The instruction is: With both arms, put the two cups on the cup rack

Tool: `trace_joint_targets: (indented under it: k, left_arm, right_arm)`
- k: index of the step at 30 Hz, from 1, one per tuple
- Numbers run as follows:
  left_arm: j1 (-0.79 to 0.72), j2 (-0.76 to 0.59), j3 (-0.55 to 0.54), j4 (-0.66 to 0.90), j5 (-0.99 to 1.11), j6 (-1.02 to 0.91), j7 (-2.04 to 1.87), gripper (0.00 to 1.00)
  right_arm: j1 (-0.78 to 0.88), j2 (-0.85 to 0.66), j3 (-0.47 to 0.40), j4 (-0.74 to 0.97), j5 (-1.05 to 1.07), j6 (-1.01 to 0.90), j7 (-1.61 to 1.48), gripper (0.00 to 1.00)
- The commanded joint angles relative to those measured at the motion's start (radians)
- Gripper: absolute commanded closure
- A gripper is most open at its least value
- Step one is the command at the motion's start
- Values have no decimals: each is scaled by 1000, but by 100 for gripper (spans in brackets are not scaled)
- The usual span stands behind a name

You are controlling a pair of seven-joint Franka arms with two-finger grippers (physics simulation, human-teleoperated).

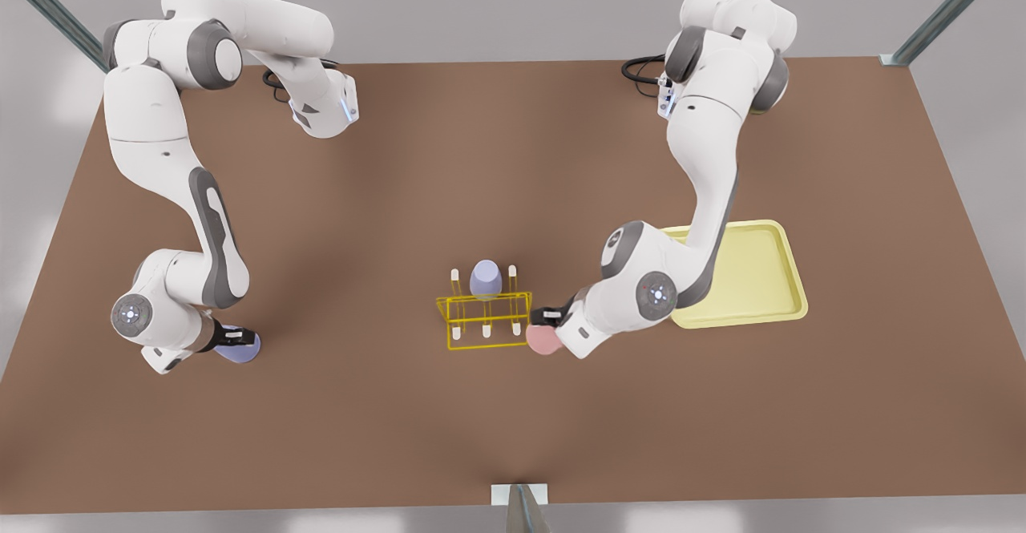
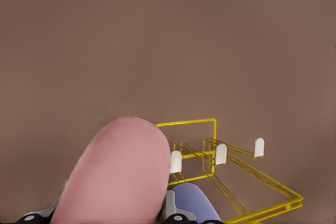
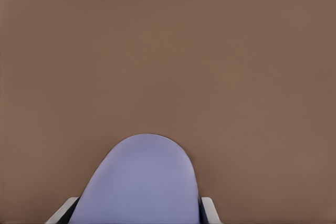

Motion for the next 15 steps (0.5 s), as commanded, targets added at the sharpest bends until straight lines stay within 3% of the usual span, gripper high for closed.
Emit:
trace_joint_targets:
  k: [1,8,9,15]
  left_arm:
    - [-3,0,-8,0,-10,-8,-554,16]
    - [-33,31,-31,19,-10,30,-557,14]
    - [-33,35,-31,19,-10,43,-556,0]
    - [-10,-15,6,19,-3,-3,-574,0]
  right_arm:
    - [-1,-3,11,7,-1,-26,-6,19]
    - [-2,-41,122,24,2,-69,-4,19]
    - [-1,-46,135,27,0,-74,-6,19]
    - [1,-82,263,29,105,-105,-12,19]
